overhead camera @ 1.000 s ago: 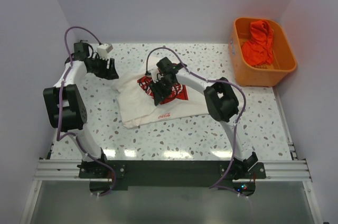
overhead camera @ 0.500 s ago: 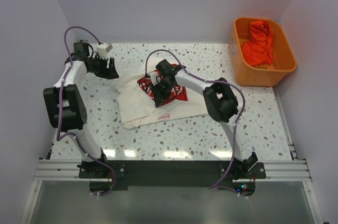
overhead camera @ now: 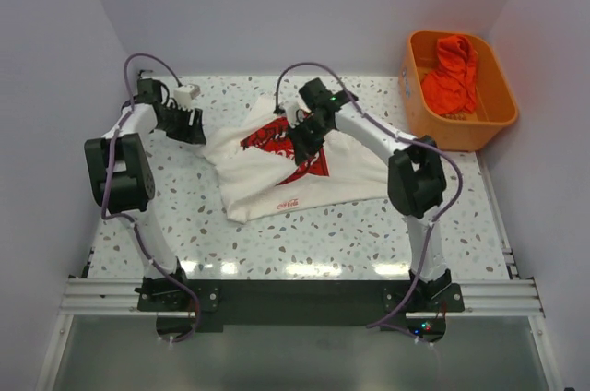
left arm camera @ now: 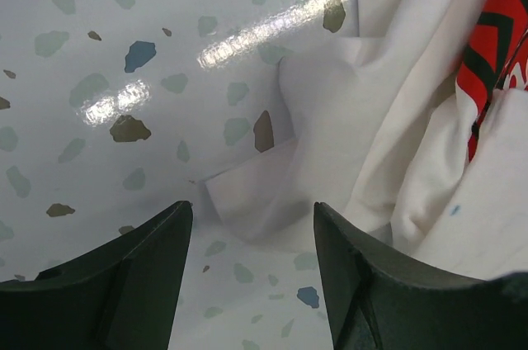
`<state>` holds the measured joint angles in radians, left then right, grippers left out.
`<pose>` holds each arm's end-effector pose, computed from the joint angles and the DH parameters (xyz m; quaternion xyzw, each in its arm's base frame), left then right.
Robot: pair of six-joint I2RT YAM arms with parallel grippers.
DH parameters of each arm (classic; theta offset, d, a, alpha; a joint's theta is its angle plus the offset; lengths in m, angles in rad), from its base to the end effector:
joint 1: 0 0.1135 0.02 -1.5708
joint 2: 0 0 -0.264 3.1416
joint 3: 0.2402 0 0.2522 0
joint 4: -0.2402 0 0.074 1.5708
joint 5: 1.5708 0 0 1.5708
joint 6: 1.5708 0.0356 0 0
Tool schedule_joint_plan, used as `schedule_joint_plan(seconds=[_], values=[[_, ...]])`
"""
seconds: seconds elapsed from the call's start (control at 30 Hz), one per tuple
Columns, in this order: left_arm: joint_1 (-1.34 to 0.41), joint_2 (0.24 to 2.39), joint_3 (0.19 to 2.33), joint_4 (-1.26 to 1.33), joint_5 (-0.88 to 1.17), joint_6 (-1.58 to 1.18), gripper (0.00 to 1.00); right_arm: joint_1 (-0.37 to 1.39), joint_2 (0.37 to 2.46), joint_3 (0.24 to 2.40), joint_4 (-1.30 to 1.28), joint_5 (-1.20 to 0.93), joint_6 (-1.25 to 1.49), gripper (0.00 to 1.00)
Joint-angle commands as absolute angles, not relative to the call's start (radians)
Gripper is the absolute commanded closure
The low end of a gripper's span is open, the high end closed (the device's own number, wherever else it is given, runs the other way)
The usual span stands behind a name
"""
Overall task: Fold and stack the t-shirts
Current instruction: Flatten the tshirt out
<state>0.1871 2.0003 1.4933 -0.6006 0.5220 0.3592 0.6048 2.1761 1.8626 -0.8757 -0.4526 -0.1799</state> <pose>0.4160 0.0607 0.1932 0.1398 0.9318 -0.1820 0.2813 0.3706 0.2751 0.2137 -0.4052 0.8678 0.2543 0.1342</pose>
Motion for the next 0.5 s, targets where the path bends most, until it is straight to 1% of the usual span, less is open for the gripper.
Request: schedule_joint_plan(seconds=[0.0,0.07,0.1,0.13,0.17,0.2,0.27,0.3,0.33,0.47], values=[[0.176,2.023,1.536,-0.638,0.549,0.393,0.35,0.482,1.988,1.858,-0.997,-0.376,-0.278,1.00],[0.172,2.042,1.526,-0.644,0.572,0.391,0.35,0.424,1.951,1.841,-1.023,-0.361,-0.313,1.00],[0.169,2.051,1.525,-0.646,0.578,0.385,0.37,0.407,1.916,1.833,-1.046,-0.342,-0.340,1.00],[0.167,2.060,1.523,-0.646,0.584,0.373,0.41,0.394,1.901,1.826,-1.055,-0.327,-0.354,1.00],[0.166,2.078,1.526,-0.647,0.604,0.365,0.46,0.381,1.885,1.816,-1.060,-0.315,-0.368,1.00],[0.166,2.091,1.534,-0.652,0.615,0.359,0.64,0.355,1.867,1.793,-1.058,-0.287,-0.380,1.00],[0.167,2.114,1.577,-0.690,0.630,0.344,0.83,0.327,1.829,1.773,-1.052,-0.265,-0.403,1.00],[0.172,2.114,1.594,-0.707,0.632,0.345,0.95,0.302,1.819,1.770,-1.063,-0.253,-0.414,1.00],[0.175,2.106,1.607,-0.722,0.627,0.351,1.00,0.292,1.806,1.772,-1.068,-0.235,-0.435,1.00],[0.230,1.939,1.618,-0.762,0.530,0.357,1.00,0.209,1.753,1.773,-1.055,-0.184,-0.477,1.00]])
